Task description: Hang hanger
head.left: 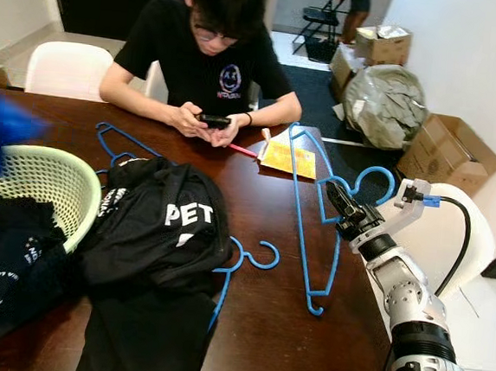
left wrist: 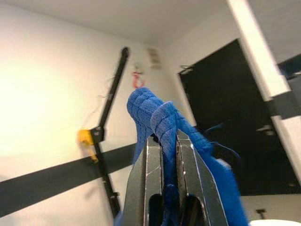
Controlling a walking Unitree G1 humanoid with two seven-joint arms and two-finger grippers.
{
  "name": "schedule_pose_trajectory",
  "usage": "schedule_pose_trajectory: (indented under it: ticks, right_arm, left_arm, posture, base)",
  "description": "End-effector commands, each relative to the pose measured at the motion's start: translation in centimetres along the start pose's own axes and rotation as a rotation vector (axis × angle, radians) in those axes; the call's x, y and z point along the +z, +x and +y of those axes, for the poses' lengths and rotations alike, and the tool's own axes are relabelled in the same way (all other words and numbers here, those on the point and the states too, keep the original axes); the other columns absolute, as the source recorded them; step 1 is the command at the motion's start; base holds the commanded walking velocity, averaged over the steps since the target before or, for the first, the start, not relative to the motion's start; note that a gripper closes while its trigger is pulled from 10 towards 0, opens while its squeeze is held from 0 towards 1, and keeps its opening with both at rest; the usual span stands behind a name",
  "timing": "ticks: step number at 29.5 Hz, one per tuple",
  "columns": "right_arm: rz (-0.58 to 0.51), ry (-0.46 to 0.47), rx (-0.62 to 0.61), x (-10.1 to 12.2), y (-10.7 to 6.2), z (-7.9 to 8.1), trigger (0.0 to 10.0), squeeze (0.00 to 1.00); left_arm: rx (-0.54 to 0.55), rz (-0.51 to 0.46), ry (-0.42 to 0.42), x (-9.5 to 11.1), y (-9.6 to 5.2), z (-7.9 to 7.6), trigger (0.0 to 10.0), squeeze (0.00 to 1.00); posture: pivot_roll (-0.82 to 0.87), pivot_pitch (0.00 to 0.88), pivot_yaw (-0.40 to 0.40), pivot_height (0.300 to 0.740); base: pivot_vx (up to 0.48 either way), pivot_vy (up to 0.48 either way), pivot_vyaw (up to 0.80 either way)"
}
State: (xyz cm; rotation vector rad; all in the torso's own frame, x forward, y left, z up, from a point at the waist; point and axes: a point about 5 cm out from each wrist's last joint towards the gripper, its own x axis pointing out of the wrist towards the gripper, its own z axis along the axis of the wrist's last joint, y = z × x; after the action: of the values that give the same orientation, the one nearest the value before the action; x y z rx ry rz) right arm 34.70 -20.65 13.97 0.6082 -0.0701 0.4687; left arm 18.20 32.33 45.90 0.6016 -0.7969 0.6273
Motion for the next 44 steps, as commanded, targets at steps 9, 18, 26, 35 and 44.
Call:
schedule_pose_trajectory:
  ticks: [9,18,26,35,44]
  right_arm:
    - [0.043,-0.014,-0.006,-0.9,-0.4,-0.1,10.0,0.0]
    - [0.074,-0.039,-0.012,-1.1,-0.8,-0.3,10.0,0.0]
    - [0.079,-0.043,-0.011,-1.2,-0.7,-0.2,10.0,0.0]
    - [0.077,-0.051,-0.017,-0.7,-1.0,-0.5,10.0,0.0]
    - [0.102,-0.061,0.0,-0.9,-1.2,-0.4,10.0,0.0]
  left_arm:
    - [-0.302,0.247,-0.265,-5.5,-3.2,-8.1,10.0,0.0]
    - [-0.504,0.429,-0.393,-8.4,-8.1,-14.5,10.0,0.0]
    - [-0.627,0.461,-0.462,-7.8,-10.6,-18.3,10.0,0.0]
    - [-1.166,0.589,-0.533,-4.8,-19.4,-25.3,10.0,0.0]
    - [-1.467,0.742,-0.498,-4.6,-25.0,-26.2,10.0,1.0]
  posture:
    - [0.15,0.0,-0.075,0.74]
    - [0.14,0.0,-0.075,0.74]
    - [0.14,0.0,-0.074,0.74]
    - [0.14,0.0,-0.066,0.74]
    - [0.13,0.0,-0.068,0.74]
  base:
    - [0.0,0.0,0.0]
    - [0.0,0.0,0.0]
    - [0.0,0.0,0.0]
    - [0.0,0.0,0.0]
    - [0.0,0.0,0.0]
